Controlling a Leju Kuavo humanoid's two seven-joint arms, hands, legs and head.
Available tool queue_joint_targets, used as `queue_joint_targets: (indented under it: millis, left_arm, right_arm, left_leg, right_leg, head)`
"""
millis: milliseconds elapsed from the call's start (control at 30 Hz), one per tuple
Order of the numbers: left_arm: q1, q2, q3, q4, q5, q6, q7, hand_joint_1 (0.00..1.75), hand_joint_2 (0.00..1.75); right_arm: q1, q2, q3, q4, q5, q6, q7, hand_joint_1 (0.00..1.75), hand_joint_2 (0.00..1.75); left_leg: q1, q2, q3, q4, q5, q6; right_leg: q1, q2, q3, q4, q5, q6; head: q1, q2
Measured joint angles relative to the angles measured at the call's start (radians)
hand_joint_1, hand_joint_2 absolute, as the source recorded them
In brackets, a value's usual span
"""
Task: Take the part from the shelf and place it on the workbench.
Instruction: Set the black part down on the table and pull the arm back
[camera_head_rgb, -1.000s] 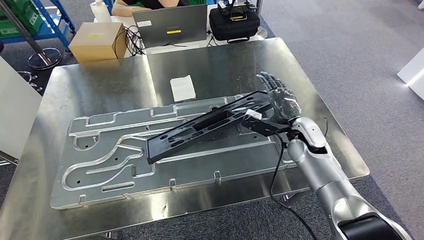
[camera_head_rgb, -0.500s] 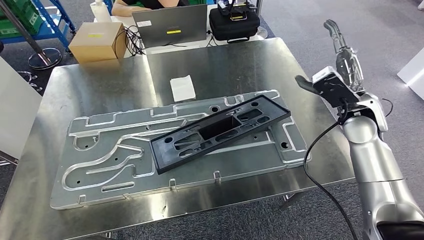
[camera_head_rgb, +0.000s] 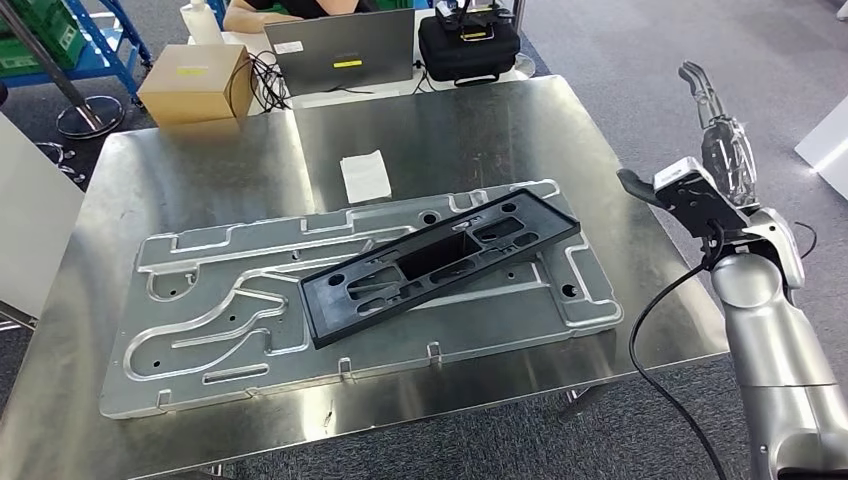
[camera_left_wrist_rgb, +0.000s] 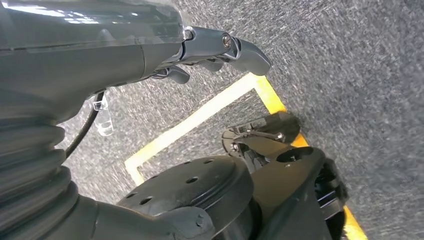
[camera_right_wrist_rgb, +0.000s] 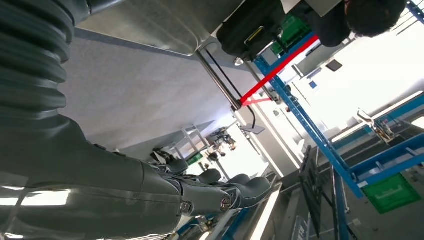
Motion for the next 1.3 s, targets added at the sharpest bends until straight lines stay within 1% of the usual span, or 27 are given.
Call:
queue_joint_targets:
  millis: [67, 167, 300, 367, 467, 533, 600, 633, 667, 700, 733, 800, 833, 867, 900, 933, 967, 1000, 1033, 1067, 1100, 1133, 1167, 1200, 1233, 1300]
  left_arm:
    - [0.0, -0.001, 0.017, 0.0, 0.036, -0.01, -0.03, 0.0, 0.0]
    - [-0.001, -0.002, 0.053, 0.0, 0.087, -0.028, -0.086, 0.0, 0.0]
    - [0.002, -0.003, 0.093, 0.0, 0.115, -0.032, -0.114, 0.0, 0.0]
    - [0.005, -0.004, 0.11, 0.0, 0.124, -0.03, -0.119, 0.0, 0.0]
    - [0.007, -0.004, 0.141, 0.0, 0.176, -0.008, -0.114, 0.0, 0.0]
    - [0.004, -0.008, 0.183, 0.0, 0.239, 0.016, -0.106, 0.0, 0.0]
    - [-0.001, -0.03, 0.225, -0.002, 0.274, 0.062, -0.095, 0.0, 0.0]
    - [-0.006, -0.049, 0.237, -0.003, 0.279, 0.096, -0.089, 0.0, 0.0]
    - [-0.014, -0.07, 0.248, -0.004, 0.284, 0.132, -0.083, 0.0, 0.0]
    - [-0.022, -0.09, 0.258, -0.005, 0.287, 0.16, -0.078, 0.0, 0.0]
    - [-0.03, -0.107, 0.267, -0.005, 0.291, 0.179, -0.073, 0.0, 0.0]
    - [-0.04, -0.132, 0.284, -0.005, 0.297, 0.19, -0.067, 0.0, 0.0]
    - [-0.042, -0.139, 0.29, -0.005, 0.299, 0.19, -0.063, 0.0, 0.0]
    - [-0.043, -0.143, 0.295, -0.005, 0.303, 0.19, -0.061, 0.0, 0.0]
    - [-0.044, -0.146, 0.301, -0.005, 0.307, 0.19, -0.058, 0.0, 0.0]
    - [-0.044, -0.147, 0.306, -0.006, 0.312, 0.19, -0.056, 0.0, 0.0]
    - [-0.045, -0.147, 0.31, -0.007, 0.317, 0.19, -0.054, 0.0, 0.0]
    - [-0.045, -0.148, 0.314, -0.008, 0.319, 0.19, -0.051, 0.0, 0.0]
    - [-0.046, -0.149, 0.316, -0.01, 0.321, 0.19, -0.048, 0.0, 0.0]
    - [-0.046, -0.149, 0.318, -0.01, 0.322, 0.19, -0.046, 0.0, 0.0]
    - [-0.046, -0.149, 0.32, -0.011, 0.322, 0.19, -0.043, 0.0, 0.0]
    - [-0.046, -0.15, 0.322, -0.011, 0.323, 0.19, -0.041, 0.0, 0.0]
    - [-0.046, -0.15, 0.325, -0.012, 0.324, 0.19, -0.04, 0.0, 0.0]
    - [-0.047, -0.15, 0.327, -0.013, 0.326, 0.191, -0.038, 0.0, 0.0]
    - [-0.047, -0.15, 0.33, -0.014, 0.328, 0.193, -0.037, 0.0, 0.0]
    - [-0.048, -0.15, 0.335, -0.016, 0.333, 0.199, -0.035, 0.0, 0.0]
  right_arm:
    - [0.049, 0.002, -0.009, -0.032, 0.0, -0.034, -0.029, 0.0, 1.75]
    - [0.198, 0.026, -0.034, -0.131, 0.001, -0.124, -0.118, 0.0, 1.75]
    - [0.454, 0.111, -0.049, -0.302, -0.006, -0.242, -0.265, 0.0, 1.75]
    - [0.564, 0.156, -0.047, -0.38, -0.014, -0.273, -0.308, 0.0, 1.75]
    - [0.677, 0.201, -0.046, -0.459, -0.001, -0.307, -0.326, 0.0, 1.75]
    - [0.735, 0.222, -0.046, -0.495, 0.009, -0.33, -0.327, 0.0, 1.75]
    - [0.786, 0.245, -0.052, -0.524, 0.013, -0.352, -0.326, 0.0, 1.75]
    - [0.805, 0.255, -0.056, -0.535, 0.015, -0.358, -0.324, 0.0, 1.75]
    - [0.823, 0.265, -0.06, -0.544, 0.018, -0.361, -0.321, 0.0, 1.75]
    - [0.836, 0.272, -0.064, -0.55, 0.022, -0.361, -0.317, 0.0, 1.75]
    - [0.847, 0.278, -0.069, -0.552, 0.025, -0.359, -0.313, 0.0, 1.75]
    - [0.863, 0.291, -0.078, -0.552, 0.029, -0.351, -0.308, 0.0, 1.75]
    - [0.869, 0.297, -0.083, -0.551, 0.029, -0.347, -0.307, 0.0, 1.75]
    - [0.874, 0.302, -0.087, -0.551, 0.03, -0.344, -0.306, 0.0, 1.75]
    - [0.877, 0.307, -0.091, -0.55, 0.03, -0.341, -0.305, 0.0, 1.75]
    - [0.879, 0.31, -0.095, -0.55, 0.031, -0.339, -0.304, 0.0, 1.75]
    - [0.88, 0.313, -0.098, -0.55, 0.032, -0.337, -0.303, 0.0, 1.75]
    - [0.881, 0.315, -0.102, -0.549, 0.033, -0.334, -0.302, 0.0, 1.75]
    - [0.883, 0.317, -0.105, -0.549, 0.034, -0.33, -0.3, 0.0, 1.75]
    - [0.884, 0.318, -0.107, -0.548, 0.036, -0.327, -0.299, 0.0, 1.75]
    - [0.886, 0.32, -0.108, -0.548, 0.038, -0.324, -0.297, 0.0, 1.75]
    - [0.886, 0.321, -0.109, -0.548, 0.04, -0.323, -0.297, 0.0, 1.75]
    - [0.886, 0.323, -0.11, -0.547, 0.041, -0.322, -0.296, 0.0, 1.75]
    - [0.887, 0.325, -0.111, -0.547, 0.042, -0.321, -0.296, 0.0, 1.75]
    - [0.887, 0.327, -0.112, -0.547, 0.042, -0.318, -0.294, 0.0, 1.75]
    - [0.889, 0.329, -0.115, -0.545, 0.037, -0.309, -0.291, 0.0, 1.75]
  left_leg:
    - [0.0, -0.001, 0.0, 0.0, 0.0, 0.0]
    - [0.001, -0.004, 0.001, 0.0, -0.002, 0.002]
    - [0.0, -0.006, 0.002, 0.001, -0.007, 0.005]
    - [-0.001, -0.005, 0.002, 0.001, -0.009, 0.007]
    - [-0.005, -0.003, 0.002, 0.004, -0.013, 0.011]
    - [-0.007, -0.003, 0.003, 0.008, -0.016, 0.015]
    - [-0.01, -0.003, 0.004, 0.01, -0.014, 0.023]
    - [-0.007, -0.003, 0.007, 0.004, -0.007, 0.029]
    - [-0.006, -0.002, 0.011, -0.005, 0.001, 0.036]
    - [-0.004, -0.001, 0.013, -0.014, 0.008, 0.042]
    - [-0.002, 0.001, 0.014, -0.02, 0.013, 0.047]
    - [-0.005, 0.003, 0.008, -0.019, 0.016, 0.051]
    - [-0.006, 0.005, 0.005, -0.016, 0.016, 0.051]
    - [-0.006, 0.006, 0.002, -0.013, 0.016, 0.051]
    - [-0.006, 0.007, 0.0, -0.009, 0.016, 0.05]
    - [-0.006, 0.007, -0.003, -0.005, 0.015, 0.049]
    - [-0.006, 0.006, -0.005, 0.0, 0.014, 0.047]
    - [-0.007, 0.005, -0.009, 0.004, 0.013, 0.042]
    - [-0.008, 0.003, -0.011, 0.008, 0.014, 0.037]
    - [-0.009, 0.001, -0.014, 0.01, 0.015, 0.03]
    - [-0.009, -0.001, -0.016, 0.01, 0.018, 0.023]
    - [-0.009, -0.001, -0.018, 0.012, 0.018, 0.016]
    - [-0.008, 0.001, -0.024, 0.019, 0.01, 0.01]
    - [-0.007, 0.004, -0.033, 0.038, -0.011, 0.004]
    - [-0.006, 0.007, -0.049, 0.079, -0.047, 0.0]
    - [-0.004, 0.011, -0.091, 0.201, -0.13, -0.007]
  right_leg:
    - [0.001, -0.001, 0.001, 0.0, -0.001, 0.001]
    - [0.001, -0.005, 0.004, -0.001, -0.004, 0.003]
    - [0.0, -0.007, 0.006, -0.001, -0.007, 0.005]
    - [-0.002, -0.006, 0.006, -0.001, -0.009, 0.006]
    - [-0.005, -0.004, 0.007, -0.002, -0.01, 0.01]
    - [-0.007, -0.004, 0.01, -0.002, -0.012, 0.014]
    - [-0.009, -0.004, 0.014, -0.005, -0.008, 0.023]
    - [-0.011, -0.004, 0.015, -0.005, -0.009, 0.027]
    - [-0.011, -0.004, 0.014, 0.002, -0.017, 0.031]
    - [-0.011, -0.004, 0.005, 0.024, -0.035, 0.034]
    - [-0.01, -0.004, -0.014, 0.068, -0.066, 0.035]
    - [-0.009, -0.004, -0.068, 0.188, -0.128, 0.038]
    - [-0.009, -0.004, -0.088, 0.233, -0.142, 0.04]
    - [-0.009, -0.004, -0.091, 0.246, -0.135, 0.041]
    - [-0.011, -0.005, -0.075, 0.22, -0.111, 0.041]
    - [-0.013, -0.005, -0.042, 0.162, -0.077, 0.042]
    - [-0.014, -0.004, -0.005, 0.097, -0.054, 0.041]
    - [-0.013, -0.002, 0.023, 0.046, -0.036, 0.037]
    - [-0.011, 0.0, 0.038, 0.016, -0.029, 0.033]
    - [-0.007, 0.001, 0.04, 0.008, -0.031, 0.027]
    - [-0.004, 0.001, 0.036, 0.008, -0.025, 0.02]
    - [-0.006, 0.0, 0.032, 0.004, -0.023, 0.012]
    - [-0.007, -0.002, 0.028, 0.001, -0.018, 0.003]
    - [-0.008, -0.004, 0.023, -0.003, -0.011, -0.006]
    - [-0.009, -0.007, 0.016, -0.005, -0.005, -0.014]
    - [-0.005, -0.011, -0.001, -0.004, 0.007, -0.022]
  head:
    - [0.0, 0.0]
    - [0.0, 0.0]
    - [0.0, 0.0]
    - [0.0, 0.0]
    - [0.0, 0.0]
    - [0.0, 0.0]
    - [-0.001, 0.0]
    - [-0.001, 0.0]
    - [0.0, 0.0]
    - [0.0, 0.0]
    - [0.001, 0.0]
    - [0.002, 0.0]
    - [0.002, 0.0]
    - [0.002, 0.0]
    - [0.002, 0.0]
    - [0.002, 0.0]
    - [0.002, 0.0]
    - [0.002, 0.0]
    - [0.002, 0.0]
    - [0.002, 0.0]
    - [0.001, 0.0]
    - [0.001, 0.0]
    - [0.001, 0.0]
    - [-0.002, 0.0]
    - [-0.004, 0.0]
    - [-0.009, 0.0]
